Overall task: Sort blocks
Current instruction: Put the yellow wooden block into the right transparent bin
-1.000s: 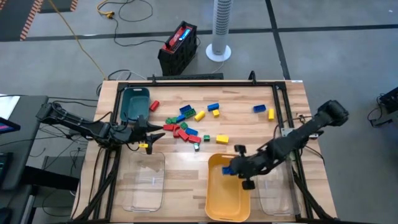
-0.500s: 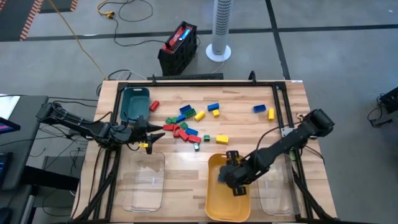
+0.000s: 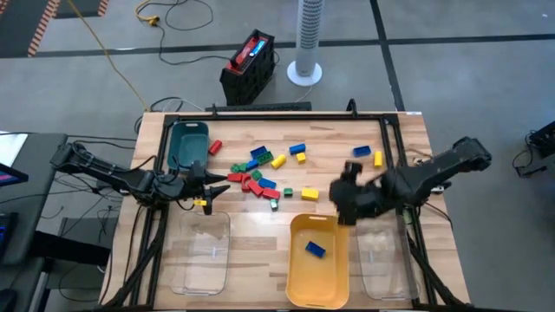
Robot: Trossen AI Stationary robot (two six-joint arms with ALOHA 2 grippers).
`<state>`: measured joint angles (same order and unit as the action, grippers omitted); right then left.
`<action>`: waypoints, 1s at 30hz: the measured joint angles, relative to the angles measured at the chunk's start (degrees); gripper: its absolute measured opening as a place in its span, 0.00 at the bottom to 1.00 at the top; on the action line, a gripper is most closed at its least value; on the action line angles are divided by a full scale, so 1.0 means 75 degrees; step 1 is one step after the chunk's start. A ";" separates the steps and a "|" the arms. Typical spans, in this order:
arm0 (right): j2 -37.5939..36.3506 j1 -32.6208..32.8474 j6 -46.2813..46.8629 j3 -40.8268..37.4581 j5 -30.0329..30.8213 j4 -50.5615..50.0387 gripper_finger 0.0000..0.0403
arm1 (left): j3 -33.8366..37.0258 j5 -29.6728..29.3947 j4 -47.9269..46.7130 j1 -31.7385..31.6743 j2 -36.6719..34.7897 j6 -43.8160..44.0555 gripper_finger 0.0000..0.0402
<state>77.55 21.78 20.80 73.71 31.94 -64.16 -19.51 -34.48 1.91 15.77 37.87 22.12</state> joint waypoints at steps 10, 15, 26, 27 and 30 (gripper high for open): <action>-0.0338 -0.3248 -0.1776 -0.1493 -0.0490 -0.0521 0.65 | 0.0000 0.0003 -0.0037 0.0000 0.0000 -0.0119 0.39; -0.0061 -0.4724 -0.3171 -0.1740 -0.0999 -0.0743 0.65 | 0.0000 0.0003 -0.0143 0.0000 0.0000 -0.0122 0.39; 0.1209 -0.7010 -0.5121 -0.1734 -0.1669 -0.0080 0.65 | 0.0000 0.0012 -0.0241 0.0000 0.0000 -0.0086 0.39; 0.1260 -0.7136 -0.5216 -0.1739 -0.1678 0.0024 0.65 | 0.0000 0.0012 -0.0283 0.0003 0.0000 -0.0070 0.39; 0.1315 -0.7421 -0.5438 -0.1854 -0.1681 0.0420 0.65 | 0.0000 0.0028 -0.0460 0.0003 0.0003 0.0046 0.39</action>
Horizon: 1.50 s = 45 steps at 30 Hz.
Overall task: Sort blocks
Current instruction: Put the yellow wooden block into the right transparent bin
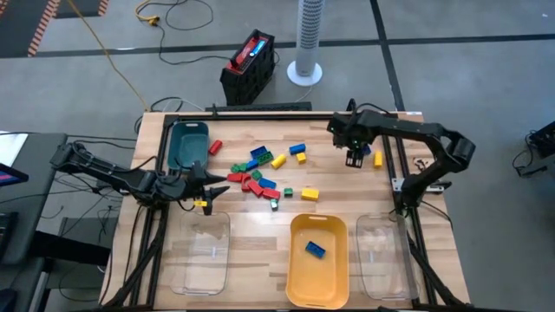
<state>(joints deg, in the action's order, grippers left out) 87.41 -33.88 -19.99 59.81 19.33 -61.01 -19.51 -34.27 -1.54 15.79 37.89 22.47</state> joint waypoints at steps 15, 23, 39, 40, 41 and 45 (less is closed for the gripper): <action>-0.1827 0.0006 0.1448 -0.2087 -0.0195 0.1743 0.65 | 0.0000 0.0067 -0.0207 0.0201 0.0000 0.0310 0.39; -0.1738 -0.0775 0.4233 -0.2115 0.0183 0.1746 0.65 | 0.0000 -0.0091 0.0039 0.0198 -0.0002 0.0123 0.39; -0.1881 -0.0536 0.5554 -0.3649 0.0261 0.4132 0.65 | 0.0000 -0.0039 0.0186 0.0221 0.0000 -0.0162 0.39; -0.1889 -0.0553 0.5551 -0.3678 0.0206 0.4158 0.65 | 0.0000 -0.0037 0.0195 0.0221 0.0000 -0.0162 0.39; -0.1894 -0.0561 0.5538 -0.3694 0.0148 0.4165 0.65 | 0.0000 -0.0037 0.0202 0.0221 -0.0003 -0.0162 0.39; -0.1893 -0.0295 0.5293 -0.3698 -0.0098 0.4198 0.65 | 0.0000 -0.0031 0.0354 0.0221 0.0000 -0.0203 0.39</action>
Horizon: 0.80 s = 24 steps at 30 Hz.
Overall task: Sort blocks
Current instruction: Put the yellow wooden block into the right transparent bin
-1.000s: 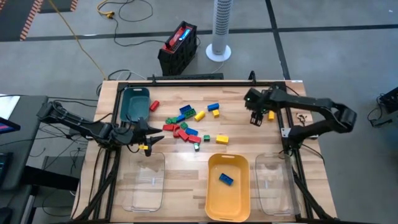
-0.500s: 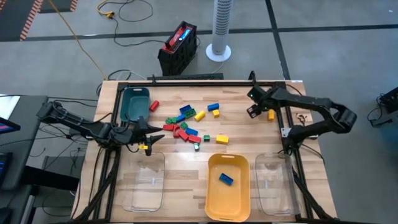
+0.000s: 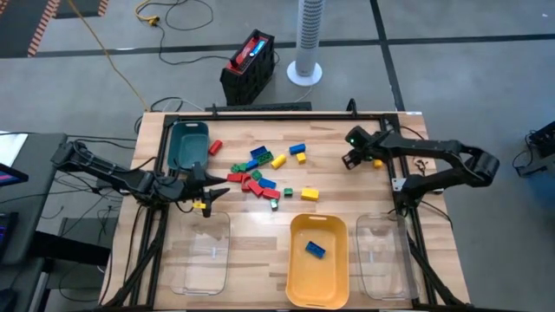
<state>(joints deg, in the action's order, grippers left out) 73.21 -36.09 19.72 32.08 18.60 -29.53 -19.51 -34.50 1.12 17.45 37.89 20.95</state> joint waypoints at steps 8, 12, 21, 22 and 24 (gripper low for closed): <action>0.0028 0.0863 -0.0054 0.0153 -0.0468 -0.0072 0.65 | 0.0000 0.0009 0.0065 0.0000 -0.0003 -0.0047 0.39; -0.0025 0.1205 0.0027 0.0541 -0.0468 -0.0021 0.65 | 0.0000 0.0012 0.0065 0.0000 -0.0003 -0.0047 0.39; -0.0023 0.2263 0.0153 0.1319 -0.0248 0.0815 0.65 | 0.0000 0.0015 0.0074 0.0000 -0.0003 -0.0050 0.39; -0.0046 0.2443 0.0103 0.1315 -0.0051 0.1019 0.65 | 0.0000 0.0015 0.0073 0.0000 -0.0003 -0.0055 0.39; -0.0087 0.2763 -0.0068 0.1164 0.0415 0.1671 0.65 | 0.0000 0.0015 0.0071 0.0000 -0.0003 -0.0153 0.39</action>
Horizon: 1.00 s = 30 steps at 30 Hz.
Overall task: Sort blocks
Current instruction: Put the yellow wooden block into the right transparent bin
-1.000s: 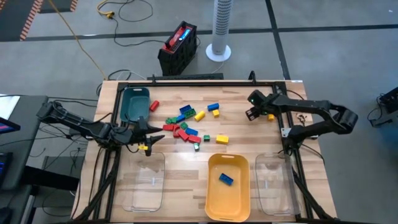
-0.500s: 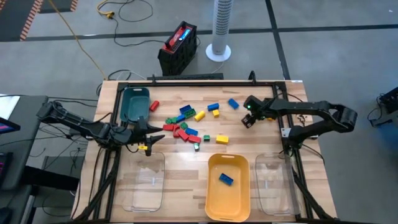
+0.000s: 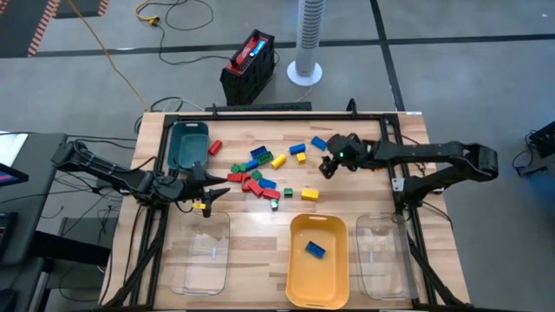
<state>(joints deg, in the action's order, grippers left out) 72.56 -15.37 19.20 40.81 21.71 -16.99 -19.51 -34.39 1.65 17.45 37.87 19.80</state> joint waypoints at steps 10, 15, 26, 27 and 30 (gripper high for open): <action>-0.0408 0.0850 0.1801 -0.0989 0.1441 -0.0216 0.65 | 0.0000 -0.0004 -0.0093 0.0315 0.0001 0.0083 0.39; -0.0703 0.0618 0.3749 -0.0265 0.2084 -0.3601 0.65 | 0.0000 -0.0128 -0.0079 0.0321 0.0001 0.0111 0.39; -0.1639 0.0379 0.5491 -0.1235 0.2194 -0.4536 0.65 | 0.0000 -0.0162 -0.0054 0.0321 0.0000 -0.0070 0.39; -0.1744 0.0378 0.5649 -0.1384 0.2208 -0.4539 0.65 | 0.0000 -0.0163 -0.0052 0.0321 0.0000 -0.0092 0.39; -0.2050 0.0308 0.6087 -0.1770 0.2284 -0.4619 0.65 | 0.0000 -0.0163 -0.0032 0.0321 0.0000 -0.0146 0.39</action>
<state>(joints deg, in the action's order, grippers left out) 57.18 -13.06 64.86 27.53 38.85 -51.64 -19.51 -35.62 1.41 19.86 37.87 18.71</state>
